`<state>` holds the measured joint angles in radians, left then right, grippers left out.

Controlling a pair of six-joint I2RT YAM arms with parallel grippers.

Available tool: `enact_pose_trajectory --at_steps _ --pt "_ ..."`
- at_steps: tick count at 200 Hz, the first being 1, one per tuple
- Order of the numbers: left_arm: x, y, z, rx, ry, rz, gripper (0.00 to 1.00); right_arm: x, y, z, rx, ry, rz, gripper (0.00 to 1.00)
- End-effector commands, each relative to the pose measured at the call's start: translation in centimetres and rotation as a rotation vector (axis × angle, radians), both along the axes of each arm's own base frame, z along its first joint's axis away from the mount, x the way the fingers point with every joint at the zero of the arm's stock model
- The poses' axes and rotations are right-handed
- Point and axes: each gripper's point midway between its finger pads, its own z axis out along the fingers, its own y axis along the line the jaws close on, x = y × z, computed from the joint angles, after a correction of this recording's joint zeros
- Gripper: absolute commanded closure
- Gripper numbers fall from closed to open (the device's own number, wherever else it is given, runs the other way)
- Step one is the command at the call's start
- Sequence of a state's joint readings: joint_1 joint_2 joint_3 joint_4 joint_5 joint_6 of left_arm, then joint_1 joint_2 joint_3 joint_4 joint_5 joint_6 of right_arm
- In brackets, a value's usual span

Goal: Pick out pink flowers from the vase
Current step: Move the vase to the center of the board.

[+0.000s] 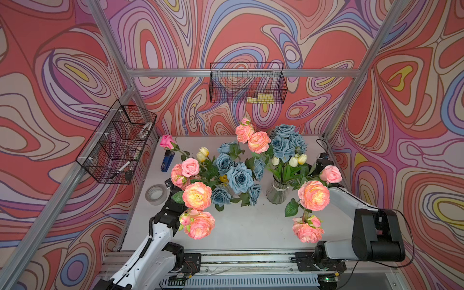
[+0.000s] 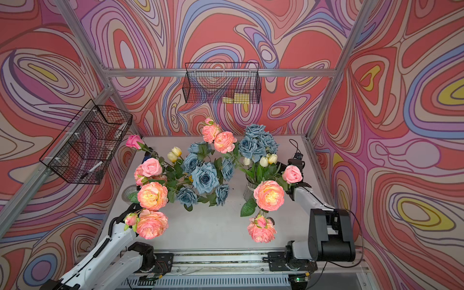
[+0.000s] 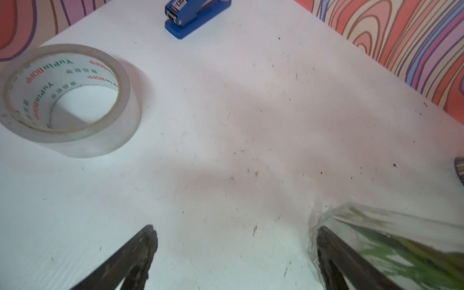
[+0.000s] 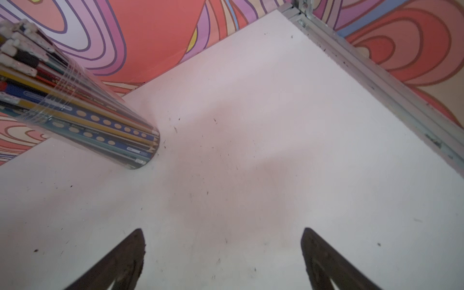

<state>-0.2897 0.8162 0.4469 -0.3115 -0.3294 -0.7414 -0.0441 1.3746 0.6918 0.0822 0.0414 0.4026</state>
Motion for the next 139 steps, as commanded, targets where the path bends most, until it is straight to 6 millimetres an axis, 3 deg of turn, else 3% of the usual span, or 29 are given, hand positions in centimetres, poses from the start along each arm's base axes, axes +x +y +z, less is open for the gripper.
enact_pose_trajectory --at_steps 1,44,58,88,109,139 --pt "-2.7 0.4 -1.7 0.086 0.111 0.047 0.0 -3.3 1.3 -1.7 0.104 0.105 -0.003 0.02" --pt "-3.3 -3.4 -1.9 0.119 -0.016 -0.088 0.0 -9.2 1.7 -2.6 0.141 0.156 -0.028 0.02" --pt "-3.1 -4.8 -2.1 0.099 -0.076 -0.151 0.0 -10.1 2.5 -2.0 0.17 0.124 0.0 0.02" --pt "-3.4 -6.1 -2.8 0.084 -0.133 -0.209 0.0 -11.4 3.1 -2.2 0.178 0.146 0.024 0.02" --pt "-3.2 -6.9 -2.3 0.084 -0.189 -0.256 0.0 -12.1 3.8 -2.0 0.183 0.143 0.058 0.02" --pt "-3.3 -6.4 -2.2 0.099 -0.19 -0.234 0.0 -12.4 3.9 -1.4 0.182 0.123 0.059 0.02"
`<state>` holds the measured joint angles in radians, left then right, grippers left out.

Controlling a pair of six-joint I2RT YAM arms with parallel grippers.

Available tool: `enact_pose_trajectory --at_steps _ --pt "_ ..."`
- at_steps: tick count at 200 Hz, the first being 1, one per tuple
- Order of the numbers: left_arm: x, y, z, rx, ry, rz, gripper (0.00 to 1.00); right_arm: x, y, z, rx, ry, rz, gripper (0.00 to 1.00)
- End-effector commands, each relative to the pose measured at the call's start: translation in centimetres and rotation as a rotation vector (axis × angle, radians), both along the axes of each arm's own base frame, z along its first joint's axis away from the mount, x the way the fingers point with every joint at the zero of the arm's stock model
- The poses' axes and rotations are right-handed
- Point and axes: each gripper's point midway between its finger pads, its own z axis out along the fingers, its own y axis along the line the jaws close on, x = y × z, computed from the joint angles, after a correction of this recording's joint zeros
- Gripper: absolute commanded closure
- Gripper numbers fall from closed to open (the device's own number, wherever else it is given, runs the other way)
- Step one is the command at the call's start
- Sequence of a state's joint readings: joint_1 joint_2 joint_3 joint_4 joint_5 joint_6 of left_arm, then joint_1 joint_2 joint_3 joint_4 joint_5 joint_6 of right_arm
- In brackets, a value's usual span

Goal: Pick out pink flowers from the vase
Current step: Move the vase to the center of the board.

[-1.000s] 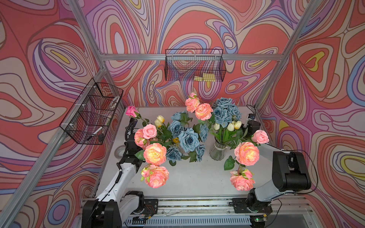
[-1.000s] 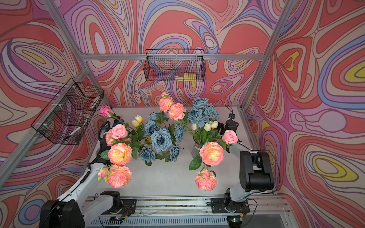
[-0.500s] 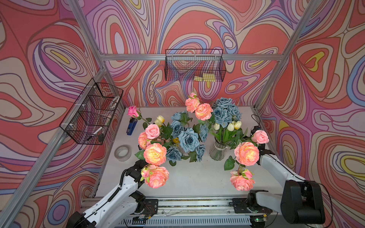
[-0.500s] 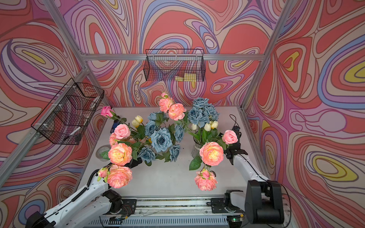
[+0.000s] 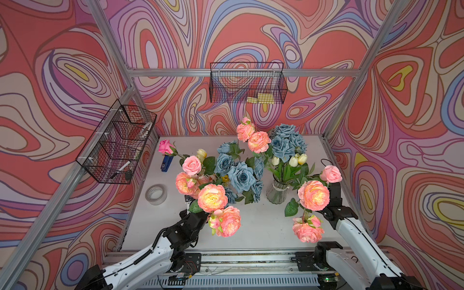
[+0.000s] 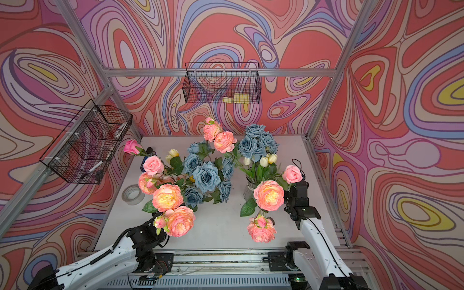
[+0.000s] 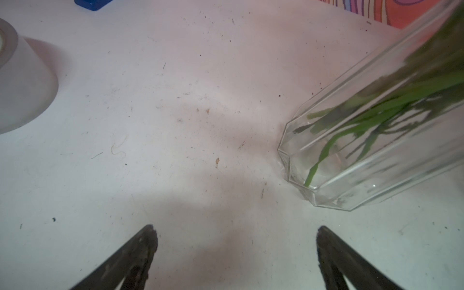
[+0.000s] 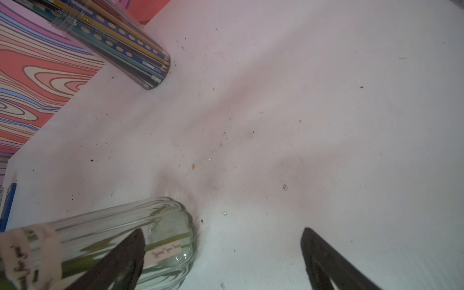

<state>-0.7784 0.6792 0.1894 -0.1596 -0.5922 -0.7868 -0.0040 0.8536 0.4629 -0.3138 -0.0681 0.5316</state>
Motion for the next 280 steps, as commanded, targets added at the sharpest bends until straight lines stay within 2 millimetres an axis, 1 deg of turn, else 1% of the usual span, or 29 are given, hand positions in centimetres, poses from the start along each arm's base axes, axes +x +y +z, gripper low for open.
enact_pose_trajectory --at_steps 1,27,48,62,75,91,106,117,147,170,173,179,202,215,224,243,259,280 --pt "0.6 0.2 1.4 -0.015 -0.069 0.03 0.0 -0.8 0.4 -0.4 0.012 0.022 0.011 0.02" --pt "0.5 -0.4 1.7 -0.02 -0.089 -0.009 0.0 -1.0 1.8 0.0 0.035 0.03 0.057 0.03" --pt "0.5 -1.7 2.0 -0.035 -0.127 -0.085 0.0 -1.5 3.4 -0.2 0.016 0.048 0.089 0.04" --pt "0.5 -3.1 2.4 -0.033 -0.161 -0.159 0.03 -2.0 4.2 -0.7 -0.008 0.058 0.092 0.04" --pt "0.4 -3.9 2.7 -0.015 -0.188 -0.199 0.05 -2.4 4.9 -1.0 -0.018 0.047 0.098 0.04" --pt "0.3 -5.1 3.7 0.036 -0.247 -0.251 0.05 -2.6 5.5 -0.9 -0.013 0.01 0.116 0.04" --pt "0.1 -6.5 5.0 0.1 -0.323 -0.316 0.04 -2.8 6.0 -0.5 -0.007 -0.042 0.131 0.04" --pt "0.2 -7.2 5.7 0.125 -0.37 -0.338 0.02 -2.9 6.3 -0.2 -0.005 -0.079 0.142 0.04" --pt "1.1 -7.4 6.7 0.167 -0.444 -0.294 0.0 -3.1 7.0 0.8 -0.021 -0.167 0.19 0.02" --pt "2.0 -7.7 7.5 0.203 -0.492 -0.263 0.0 -3.0 7.0 1.5 -0.069 -0.224 0.218 0.02" --pt "2.1 -7.4 7.6 0.218 -0.497 -0.236 0.0 -3.0 7.1 1.7 -0.072 -0.234 0.223 0.02" --pt "2.3 -7.3 7.7 0.236 -0.508 -0.225 0.0 -2.9 7.1 2.1 -0.078 -0.252 0.225 0.02" --pt "3.0 -7.5 9.0 0.257 -0.579 -0.178 0.0 -2.8 7.3 3.1 -0.078 -0.314 0.241 0.02" --pt "3.4 -8.0 9.5 0.261 -0.606 -0.162 0.0 -2.7 7.6 3.1 -0.076 -0.332 0.253 0.02" --pt "3.8 -8.7 9.4 0.285 -0.599 -0.169 0.0 -2.7 7.8 3.1 -0.077 -0.341 0.258 0.02" --pt "4.5 -9.9 9.4 0.252 -0.596 -0.179 0.0 -2.3 8.4 3.0 -0.101 -0.345 0.28 0.02" --pt "4.9 -10.5 9.4 0.227 -0.594 -0.173 0.0 -2.1 9.0 2.9 -0.137 -0.341 0.298 0.02" --pt "5.3 -10.7 9.6 0.236 -0.597 -0.166 0.0 -2.1 10.0 3.5 -0.176 -0.383 0.326 0.02"
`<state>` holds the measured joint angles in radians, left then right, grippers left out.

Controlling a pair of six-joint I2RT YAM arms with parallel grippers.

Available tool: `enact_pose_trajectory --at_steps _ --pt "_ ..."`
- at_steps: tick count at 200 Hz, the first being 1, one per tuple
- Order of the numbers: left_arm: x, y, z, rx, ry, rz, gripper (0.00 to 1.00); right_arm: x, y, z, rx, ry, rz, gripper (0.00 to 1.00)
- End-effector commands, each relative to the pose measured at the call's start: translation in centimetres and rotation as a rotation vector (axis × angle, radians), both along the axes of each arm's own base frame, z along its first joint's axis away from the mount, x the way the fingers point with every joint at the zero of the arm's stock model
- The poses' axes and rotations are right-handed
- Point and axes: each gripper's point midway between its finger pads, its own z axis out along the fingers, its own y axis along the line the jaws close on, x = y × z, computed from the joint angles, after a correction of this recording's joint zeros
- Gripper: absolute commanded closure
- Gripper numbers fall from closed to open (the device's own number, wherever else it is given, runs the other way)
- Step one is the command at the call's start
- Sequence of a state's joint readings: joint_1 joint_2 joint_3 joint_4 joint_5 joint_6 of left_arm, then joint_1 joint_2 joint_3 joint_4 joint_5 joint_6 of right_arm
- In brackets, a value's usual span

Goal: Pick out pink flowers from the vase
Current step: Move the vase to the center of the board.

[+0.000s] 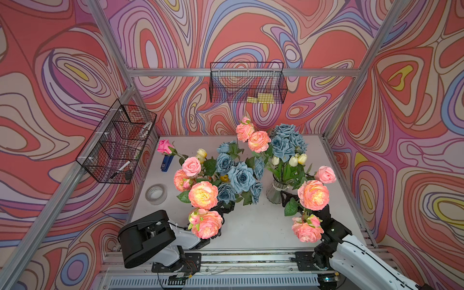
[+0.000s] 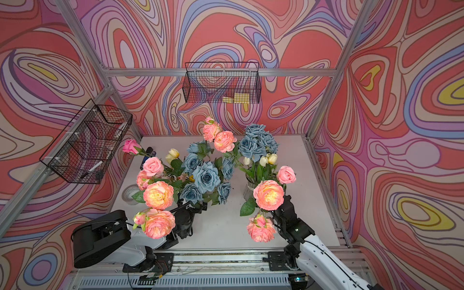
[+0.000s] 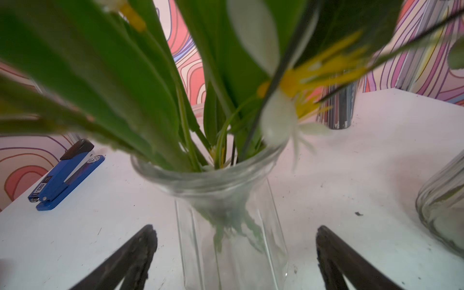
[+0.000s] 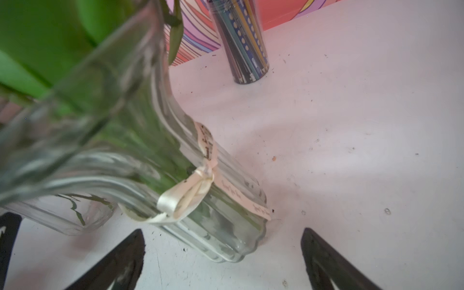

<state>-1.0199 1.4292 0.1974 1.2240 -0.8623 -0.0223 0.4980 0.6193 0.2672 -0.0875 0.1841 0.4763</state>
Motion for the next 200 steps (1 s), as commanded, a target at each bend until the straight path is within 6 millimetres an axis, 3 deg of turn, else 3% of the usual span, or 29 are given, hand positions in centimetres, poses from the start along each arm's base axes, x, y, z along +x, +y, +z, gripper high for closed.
enact_pose_trajectory --at_steps 1,39,87,200 --pt "0.6 -0.1 2.4 -0.085 -0.065 0.026 0.0 0.5 0.7 1.6 -0.048 -0.096 0.01 0.02" --pt "1.6 1.0 3.3 -0.085 -0.085 0.077 0.0 0.9 1.9 2.5 -0.116 -0.167 0.027 0.02" --pt "3.4 2.9 3.9 -0.1 -0.098 0.148 0.0 2.7 1.1 3.7 -0.23 -0.255 -0.062 0.02" --pt "5.7 2.3 3.4 -0.12 -0.087 0.194 0.0 4.9 2.4 5.4 -0.269 -0.389 -0.075 0.02"
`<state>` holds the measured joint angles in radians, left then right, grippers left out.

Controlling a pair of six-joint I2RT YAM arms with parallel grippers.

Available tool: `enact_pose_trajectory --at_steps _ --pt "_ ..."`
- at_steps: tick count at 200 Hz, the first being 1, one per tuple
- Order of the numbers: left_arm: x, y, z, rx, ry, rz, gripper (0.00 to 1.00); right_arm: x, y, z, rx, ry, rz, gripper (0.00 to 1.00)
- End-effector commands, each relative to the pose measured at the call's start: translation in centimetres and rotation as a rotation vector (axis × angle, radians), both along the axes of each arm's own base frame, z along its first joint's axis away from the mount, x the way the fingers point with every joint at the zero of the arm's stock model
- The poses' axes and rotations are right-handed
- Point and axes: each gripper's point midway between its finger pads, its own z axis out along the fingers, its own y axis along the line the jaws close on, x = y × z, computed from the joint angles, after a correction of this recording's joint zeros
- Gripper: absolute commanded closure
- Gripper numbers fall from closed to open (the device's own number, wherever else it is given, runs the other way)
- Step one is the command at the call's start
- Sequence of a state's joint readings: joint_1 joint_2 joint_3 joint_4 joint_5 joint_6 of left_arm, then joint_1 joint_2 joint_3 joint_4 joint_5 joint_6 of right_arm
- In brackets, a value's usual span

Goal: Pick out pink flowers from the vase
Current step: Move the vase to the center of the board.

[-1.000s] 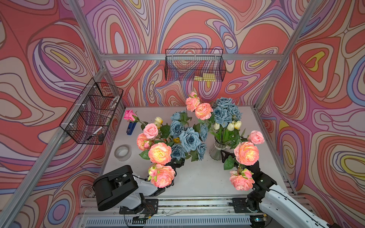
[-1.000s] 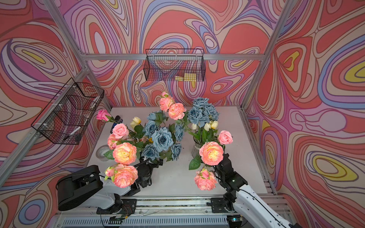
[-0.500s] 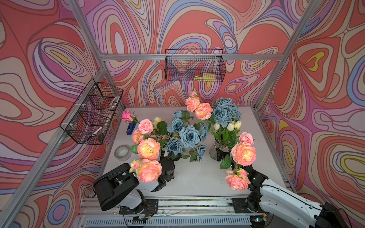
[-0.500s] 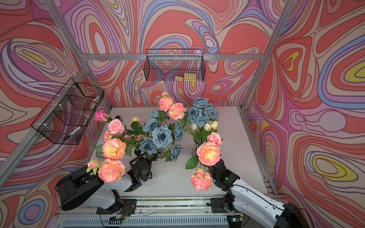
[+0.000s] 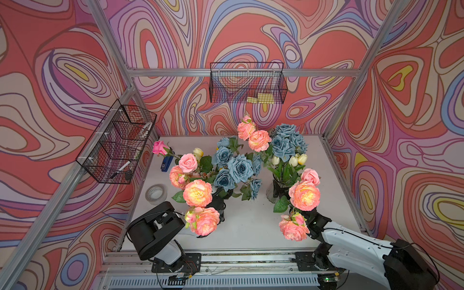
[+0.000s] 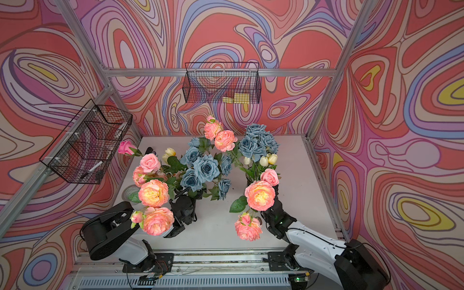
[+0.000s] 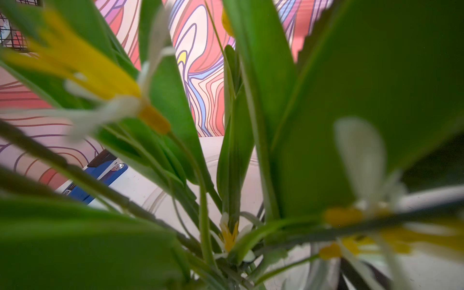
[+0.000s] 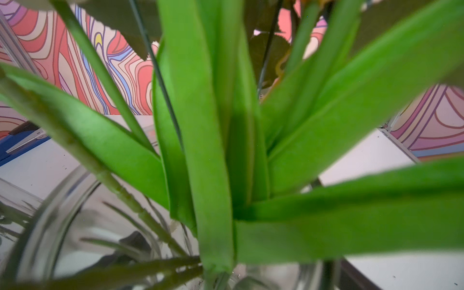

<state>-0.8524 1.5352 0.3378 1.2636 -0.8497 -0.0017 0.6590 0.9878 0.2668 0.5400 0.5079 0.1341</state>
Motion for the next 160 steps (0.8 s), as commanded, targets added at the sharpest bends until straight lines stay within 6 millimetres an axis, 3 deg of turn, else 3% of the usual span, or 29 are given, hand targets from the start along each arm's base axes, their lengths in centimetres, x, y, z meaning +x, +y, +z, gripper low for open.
enact_pose_trajectory --at_steps 1,37,112,160 --pt "0.7 0.5 1.4 -0.079 -0.048 0.041 0.0 0.3 -0.1 1.3 -0.002 -0.057 -0.02 0.02" --pt "1.4 1.6 0.9 -0.129 -0.046 0.092 0.0 0.8 0.0 1.1 -0.013 -0.068 -0.034 0.04" --pt "3.0 0.1 1.4 -0.145 -0.055 0.058 0.0 2.4 1.0 1.5 -0.033 -0.12 -0.043 0.17" --pt "3.3 -0.1 1.3 -0.153 -0.053 0.044 0.14 3.1 1.7 2.0 -0.035 -0.155 -0.034 0.28"
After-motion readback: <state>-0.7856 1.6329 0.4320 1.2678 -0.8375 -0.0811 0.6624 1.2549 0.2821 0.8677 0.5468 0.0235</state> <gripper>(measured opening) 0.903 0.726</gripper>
